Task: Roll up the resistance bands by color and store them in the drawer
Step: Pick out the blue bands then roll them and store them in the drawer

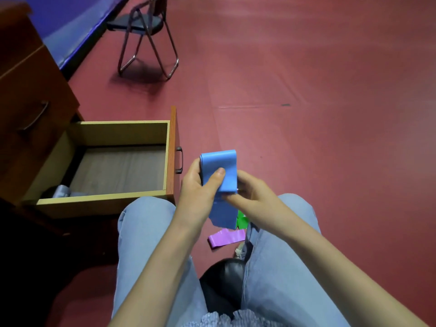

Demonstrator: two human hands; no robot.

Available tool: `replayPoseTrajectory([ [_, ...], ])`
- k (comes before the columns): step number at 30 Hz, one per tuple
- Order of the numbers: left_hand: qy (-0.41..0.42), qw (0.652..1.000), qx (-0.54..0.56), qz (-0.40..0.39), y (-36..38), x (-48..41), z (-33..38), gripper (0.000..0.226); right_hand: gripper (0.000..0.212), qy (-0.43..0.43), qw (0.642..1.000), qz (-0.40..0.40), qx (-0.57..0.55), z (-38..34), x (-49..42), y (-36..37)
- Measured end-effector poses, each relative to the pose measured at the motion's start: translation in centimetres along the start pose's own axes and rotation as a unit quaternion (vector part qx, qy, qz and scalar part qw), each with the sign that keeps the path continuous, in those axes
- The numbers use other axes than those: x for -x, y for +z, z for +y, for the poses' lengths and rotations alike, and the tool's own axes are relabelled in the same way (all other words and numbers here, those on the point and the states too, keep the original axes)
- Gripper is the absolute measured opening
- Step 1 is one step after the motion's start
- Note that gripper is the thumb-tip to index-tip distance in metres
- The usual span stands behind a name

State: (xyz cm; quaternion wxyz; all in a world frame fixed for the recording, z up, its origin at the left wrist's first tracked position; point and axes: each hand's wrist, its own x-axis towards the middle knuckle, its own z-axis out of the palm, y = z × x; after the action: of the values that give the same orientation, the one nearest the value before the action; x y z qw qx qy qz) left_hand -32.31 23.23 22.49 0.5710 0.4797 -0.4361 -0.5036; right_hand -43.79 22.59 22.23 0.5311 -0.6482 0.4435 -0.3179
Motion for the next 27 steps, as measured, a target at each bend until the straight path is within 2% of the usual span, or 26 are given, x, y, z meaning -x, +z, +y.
replayPoseTrajectory([
  [5,-0.011,0.999,-0.024,-0.027,-0.6,0.5,0.1,0.022,0.03,-0.009,0.997,0.033,-0.076,-0.6,0.0,-0.8],
  [11,0.032,0.997,-0.072,-0.002,-1.5,0.3,0.2,0.03,0.03,0.034,0.99,-0.048,-0.127,-0.9,0.2,-0.9],
  [15,0.043,0.996,-0.079,-0.01,-1.6,0.1,0.4,0.03,0.021,0.029,0.986,-0.013,-0.164,-0.5,0.0,-0.7],
  [17,0.016,0.998,-0.055,-0.018,-1.6,0.1,0.2,0.026,0.023,0.012,0.985,0.017,-0.172,-0.2,-0.1,-0.6],
  [20,-0.094,0.993,-0.016,-0.062,-1.7,0.7,-0.2,0.024,0.025,-0.017,0.982,0.061,-0.18,-0.1,-0.3,-0.9],
  [23,-0.184,0.978,-0.031,-0.092,-1.8,1.1,-0.7,0.025,0.03,-0.056,0.983,0.097,-0.146,-0.2,-0.6,-1.2],
  [27,-0.204,0.97,-0.069,-0.117,-1.9,1.0,-0.8,0.035,0.037,-0.082,0.983,0.114,-0.114,-0.2,-0.8,-1.5],
])
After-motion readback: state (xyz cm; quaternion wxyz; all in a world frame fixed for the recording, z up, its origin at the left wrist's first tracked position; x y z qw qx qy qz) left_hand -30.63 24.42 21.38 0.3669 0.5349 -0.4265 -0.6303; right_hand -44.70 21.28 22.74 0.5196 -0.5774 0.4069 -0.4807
